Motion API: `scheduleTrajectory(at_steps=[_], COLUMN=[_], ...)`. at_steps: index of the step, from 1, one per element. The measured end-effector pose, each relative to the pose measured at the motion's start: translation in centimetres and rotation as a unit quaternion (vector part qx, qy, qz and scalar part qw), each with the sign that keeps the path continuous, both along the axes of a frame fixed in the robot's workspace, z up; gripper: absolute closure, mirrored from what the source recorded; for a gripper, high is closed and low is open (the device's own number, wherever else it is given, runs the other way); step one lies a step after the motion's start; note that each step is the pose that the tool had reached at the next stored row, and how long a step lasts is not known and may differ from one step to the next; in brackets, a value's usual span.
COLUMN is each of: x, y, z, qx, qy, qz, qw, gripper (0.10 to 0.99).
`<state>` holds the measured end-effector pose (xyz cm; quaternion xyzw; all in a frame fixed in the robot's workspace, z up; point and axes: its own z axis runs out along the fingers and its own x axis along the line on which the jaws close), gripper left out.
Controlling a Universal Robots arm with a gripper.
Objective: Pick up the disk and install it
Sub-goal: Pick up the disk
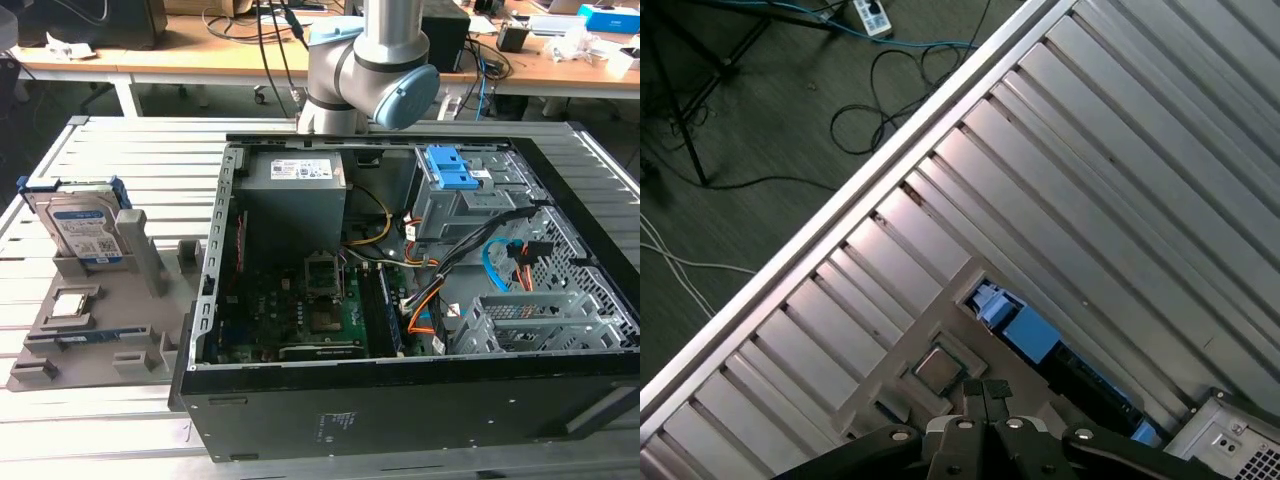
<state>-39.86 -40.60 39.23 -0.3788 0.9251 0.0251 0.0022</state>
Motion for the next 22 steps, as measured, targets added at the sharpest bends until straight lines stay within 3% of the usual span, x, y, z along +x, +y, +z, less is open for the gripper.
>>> scheduleTrajectory(at_steps=[6, 13, 22], x=[0.0, 0.0, 0.0], y=[0.0, 0.0, 0.0], z=[0.0, 0.0, 0.0], qx=[0.0, 0.0, 0.0], qy=[0.0, 0.0, 0.0], qz=[0.031, 0.069, 0.119], qw=[0.9995, 0.9976, 0.9929], gripper=[0.98, 0.98, 0.98])
